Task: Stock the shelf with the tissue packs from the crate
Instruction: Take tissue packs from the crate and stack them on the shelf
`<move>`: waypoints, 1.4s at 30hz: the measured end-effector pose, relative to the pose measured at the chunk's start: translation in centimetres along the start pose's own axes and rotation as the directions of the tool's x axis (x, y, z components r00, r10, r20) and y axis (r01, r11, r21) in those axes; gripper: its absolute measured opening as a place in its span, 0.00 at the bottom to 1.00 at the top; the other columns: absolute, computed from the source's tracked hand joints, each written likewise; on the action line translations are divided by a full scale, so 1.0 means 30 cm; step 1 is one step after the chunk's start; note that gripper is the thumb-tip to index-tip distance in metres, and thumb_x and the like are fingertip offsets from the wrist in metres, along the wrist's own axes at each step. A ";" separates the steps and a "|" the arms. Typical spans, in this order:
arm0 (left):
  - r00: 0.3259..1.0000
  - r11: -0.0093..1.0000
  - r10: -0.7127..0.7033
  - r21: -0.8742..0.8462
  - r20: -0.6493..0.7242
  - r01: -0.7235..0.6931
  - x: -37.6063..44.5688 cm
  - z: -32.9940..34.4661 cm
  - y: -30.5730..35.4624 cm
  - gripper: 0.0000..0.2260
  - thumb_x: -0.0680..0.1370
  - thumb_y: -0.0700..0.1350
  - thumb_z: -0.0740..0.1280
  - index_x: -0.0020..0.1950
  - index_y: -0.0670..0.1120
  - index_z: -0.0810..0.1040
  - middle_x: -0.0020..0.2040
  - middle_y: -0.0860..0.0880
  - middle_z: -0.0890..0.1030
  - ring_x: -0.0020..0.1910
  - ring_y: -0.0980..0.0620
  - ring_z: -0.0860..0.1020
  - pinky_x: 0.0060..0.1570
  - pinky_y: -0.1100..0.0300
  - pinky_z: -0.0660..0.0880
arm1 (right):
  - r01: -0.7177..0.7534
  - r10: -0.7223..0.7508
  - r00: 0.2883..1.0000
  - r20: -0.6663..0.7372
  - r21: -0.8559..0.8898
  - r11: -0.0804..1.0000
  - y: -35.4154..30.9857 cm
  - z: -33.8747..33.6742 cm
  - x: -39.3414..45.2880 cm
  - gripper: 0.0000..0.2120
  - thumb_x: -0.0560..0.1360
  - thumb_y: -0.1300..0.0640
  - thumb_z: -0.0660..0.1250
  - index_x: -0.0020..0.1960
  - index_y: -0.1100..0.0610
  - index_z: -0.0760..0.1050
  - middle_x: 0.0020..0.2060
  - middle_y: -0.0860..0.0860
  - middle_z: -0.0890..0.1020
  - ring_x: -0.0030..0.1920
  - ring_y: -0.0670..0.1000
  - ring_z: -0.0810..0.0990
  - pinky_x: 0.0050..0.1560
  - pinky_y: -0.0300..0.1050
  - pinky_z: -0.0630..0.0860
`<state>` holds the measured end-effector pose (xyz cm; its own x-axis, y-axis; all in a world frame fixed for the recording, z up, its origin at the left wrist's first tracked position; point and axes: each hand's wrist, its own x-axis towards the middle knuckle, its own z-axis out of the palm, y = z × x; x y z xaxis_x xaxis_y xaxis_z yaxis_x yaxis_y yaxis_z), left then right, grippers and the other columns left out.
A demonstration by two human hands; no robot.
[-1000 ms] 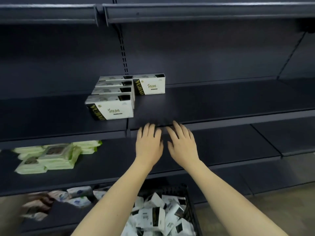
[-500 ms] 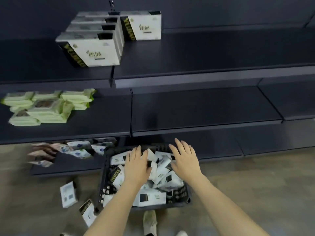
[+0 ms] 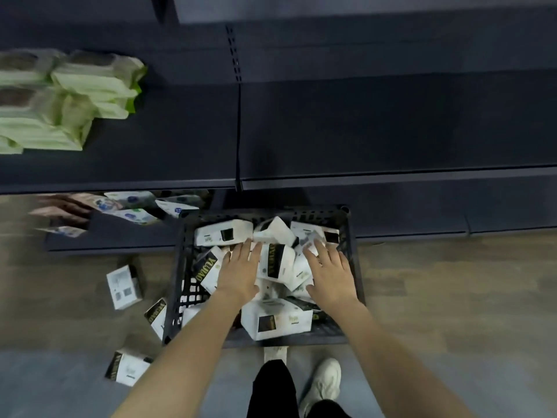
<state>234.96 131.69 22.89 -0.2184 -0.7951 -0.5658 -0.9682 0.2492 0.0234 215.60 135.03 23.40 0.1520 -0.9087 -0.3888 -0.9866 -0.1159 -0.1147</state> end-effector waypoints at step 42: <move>0.967 0.987 0.160 0.029 -0.197 -0.157 -0.023 -0.065 -0.003 0.43 0.64 0.61 0.72 0.72 0.46 0.56 0.63 0.45 0.65 0.61 0.45 0.66 0.64 0.54 0.62 | -0.064 0.068 0.994 -0.090 0.045 0.997 -0.019 0.017 -0.062 0.38 0.59 0.49 0.79 0.66 0.56 0.72 0.68 0.60 0.70 0.65 0.62 0.71 0.62 0.59 0.70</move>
<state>234.95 131.13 24.88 -0.3903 -0.8382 -0.3810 -0.9178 0.3870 0.0887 215.92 136.98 23.72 0.0789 -0.9468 -0.3119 -0.9906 -0.0393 -0.1311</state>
